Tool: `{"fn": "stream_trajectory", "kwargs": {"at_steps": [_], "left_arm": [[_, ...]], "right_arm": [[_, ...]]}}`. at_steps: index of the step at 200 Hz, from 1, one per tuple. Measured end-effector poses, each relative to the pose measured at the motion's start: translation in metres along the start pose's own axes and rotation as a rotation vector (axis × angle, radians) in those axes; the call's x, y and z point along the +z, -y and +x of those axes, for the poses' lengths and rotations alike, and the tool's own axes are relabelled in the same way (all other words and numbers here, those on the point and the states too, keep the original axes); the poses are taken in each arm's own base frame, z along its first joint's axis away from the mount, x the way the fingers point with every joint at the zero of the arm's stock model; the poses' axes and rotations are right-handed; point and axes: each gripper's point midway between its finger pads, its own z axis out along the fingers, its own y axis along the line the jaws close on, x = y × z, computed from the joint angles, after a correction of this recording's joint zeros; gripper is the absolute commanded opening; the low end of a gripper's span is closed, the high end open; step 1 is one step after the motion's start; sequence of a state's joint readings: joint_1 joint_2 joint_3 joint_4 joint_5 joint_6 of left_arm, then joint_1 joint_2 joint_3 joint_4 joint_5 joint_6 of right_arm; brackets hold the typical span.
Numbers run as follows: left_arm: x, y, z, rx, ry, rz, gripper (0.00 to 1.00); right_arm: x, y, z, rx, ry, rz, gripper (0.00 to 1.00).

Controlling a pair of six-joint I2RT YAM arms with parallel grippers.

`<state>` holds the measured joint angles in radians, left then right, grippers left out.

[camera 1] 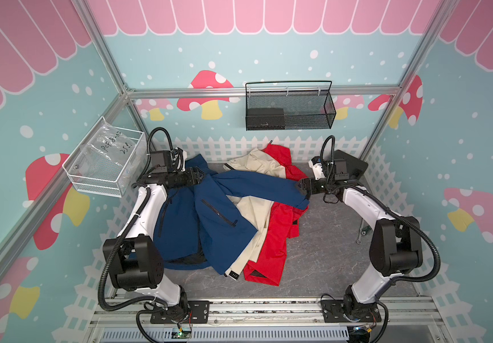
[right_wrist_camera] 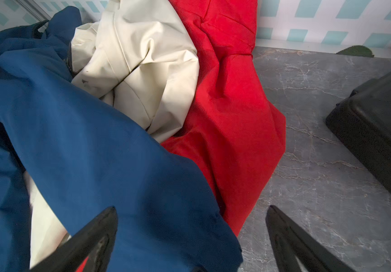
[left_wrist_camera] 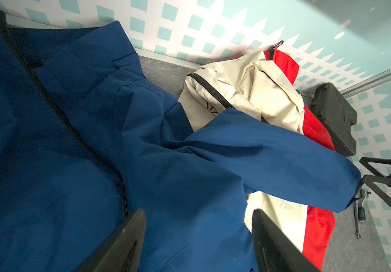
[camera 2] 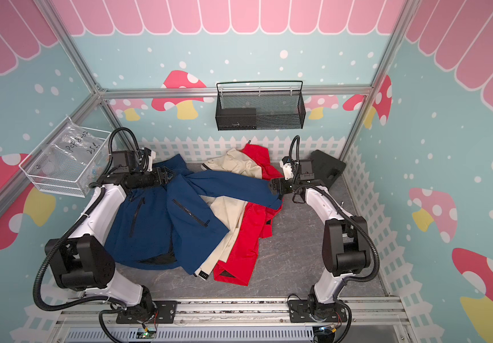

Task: Unzip the jacket
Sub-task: Move the jacket to the center of the board, then adjust the jacket at the center of the board.

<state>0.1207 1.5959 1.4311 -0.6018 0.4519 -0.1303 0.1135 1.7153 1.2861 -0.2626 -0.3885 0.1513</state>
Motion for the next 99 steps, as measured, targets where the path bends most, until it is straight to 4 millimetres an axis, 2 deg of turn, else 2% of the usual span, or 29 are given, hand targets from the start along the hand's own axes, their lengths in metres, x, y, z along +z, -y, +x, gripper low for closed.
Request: {"fn": "stream_trajectory", "kwargs": {"at_steps": [22,35,41,46,56,60,74,80,99], "left_arm": [[0.002,-0.003,0.001,-0.004,-0.005,-0.008,0.73],[0.003,-0.003,0.001,-0.004,-0.006,-0.010,0.73],[0.003,-0.004,0.001,-0.005,-0.006,-0.012,0.73],[0.003,-0.004,0.001,-0.004,-0.006,-0.012,0.73],[0.003,-0.004,0.001,-0.005,-0.006,-0.013,0.73],[0.003,-0.004,0.001,-0.005,-0.006,-0.013,0.73],[0.003,-0.004,0.001,-0.005,-0.006,-0.014,0.73],[0.003,-0.004,0.001,-0.005,-0.006,-0.015,0.73],[0.003,-0.004,0.001,-0.004,-0.005,-0.013,0.73]], "right_arm": [[0.005,-0.005,0.015,0.028,-0.027,-0.045,0.96],[0.008,-0.008,0.025,0.050,-0.042,-0.073,0.84],[0.010,-0.011,0.030,0.062,-0.047,-0.089,0.76],[0.011,-0.012,0.034,0.071,-0.051,-0.101,0.64],[0.012,-0.015,0.042,0.090,-0.063,-0.121,0.32],[0.012,-0.016,0.046,0.098,-0.069,-0.126,0.22],[0.010,-0.018,0.052,0.113,-0.079,-0.131,0.03],[0.008,-0.021,0.052,0.110,-0.077,-0.129,0.00],[-0.006,-0.039,0.038,0.065,-0.036,-0.125,0.00]]}}
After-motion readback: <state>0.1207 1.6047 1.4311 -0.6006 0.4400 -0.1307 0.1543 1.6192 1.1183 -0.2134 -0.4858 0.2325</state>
